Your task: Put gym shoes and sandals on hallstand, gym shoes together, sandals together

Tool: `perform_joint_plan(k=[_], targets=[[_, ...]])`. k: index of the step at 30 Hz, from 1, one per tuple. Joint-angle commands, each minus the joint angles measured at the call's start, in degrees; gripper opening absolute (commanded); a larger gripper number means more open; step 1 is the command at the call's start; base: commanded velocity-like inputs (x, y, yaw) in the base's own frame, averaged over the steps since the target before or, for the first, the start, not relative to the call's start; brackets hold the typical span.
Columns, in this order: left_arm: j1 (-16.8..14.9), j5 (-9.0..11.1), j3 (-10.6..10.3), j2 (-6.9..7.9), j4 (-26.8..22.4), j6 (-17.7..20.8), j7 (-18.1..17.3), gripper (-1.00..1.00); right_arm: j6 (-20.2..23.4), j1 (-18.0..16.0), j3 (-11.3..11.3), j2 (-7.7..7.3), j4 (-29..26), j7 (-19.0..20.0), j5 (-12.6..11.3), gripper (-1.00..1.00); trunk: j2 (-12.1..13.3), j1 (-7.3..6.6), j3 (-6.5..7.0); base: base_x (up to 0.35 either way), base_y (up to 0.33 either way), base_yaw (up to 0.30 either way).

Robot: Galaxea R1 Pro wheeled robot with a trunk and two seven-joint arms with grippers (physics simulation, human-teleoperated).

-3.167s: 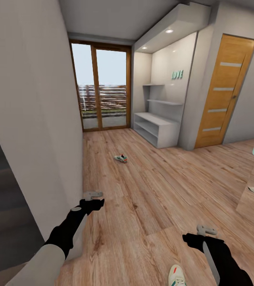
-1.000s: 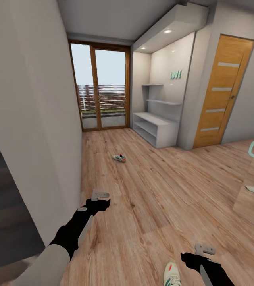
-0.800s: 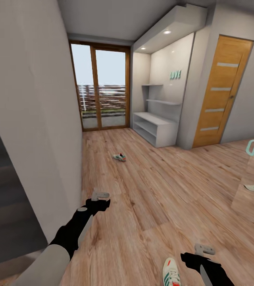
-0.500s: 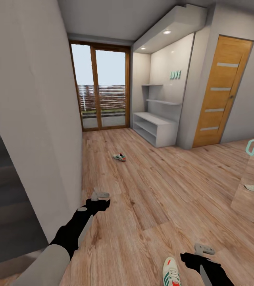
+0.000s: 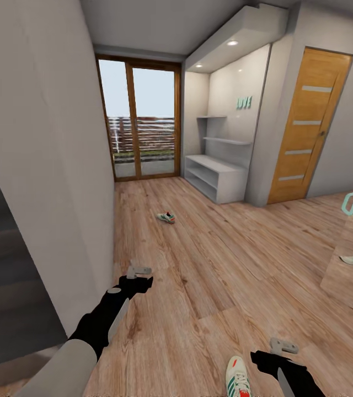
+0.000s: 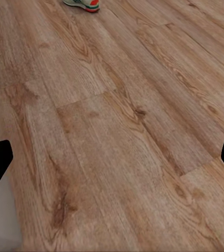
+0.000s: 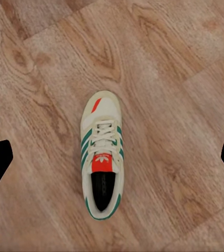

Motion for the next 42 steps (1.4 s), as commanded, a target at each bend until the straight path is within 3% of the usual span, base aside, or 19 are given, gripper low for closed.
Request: perform_joint_plan(k=[1, 10, 16, 26, 42], targets=[[-0.02, 0.06, -0.02, 0.01, -0.11, 0.32, -0.03, 1.0, 0.31, -0.02, -0.09, 0.07, -0.11, 0.02, 0.0, 1.0, -0.03, -0.01, -0.14, 0.0, 0.0, 0.0], [-0.02, 0.05, 0.01, 0.12, -0.26, 0.32, -0.02, 1.0, 0.31, -0.02, -0.34, -0.01, -0.18, -0.05, -0.38, 1.0, -0.03, -0.01, -0.66, 0.0, 0.0, 0.0], [0.04, 0.08, -0.57, -0.24, -0.49, -0.02, -0.06, 1.0, -1.63, -1.97, -0.02, -0.06, 1.76, -1.2, -0.11, 1.0, -0.03, -0.01, -0.66, 0.0, 0.0, 0.0], [0.07, 0.06, -0.85, -0.68, -0.48, -0.16, -0.03, 1.0, 0.08, 0.71, 0.14, -0.17, -1.34, -0.78, -0.04, 1.0, -0.03, -0.01, -0.66, -0.058, 0.0, 0.0], [0.07, 0.05, -0.87, -0.69, -0.48, -0.21, -0.03, 1.0, 0.18, 0.77, 0.23, -0.09, -6.49, -0.85, -0.03, 1.0, -0.03, -0.01, -0.66, -0.093, 0.0, 0.0]])
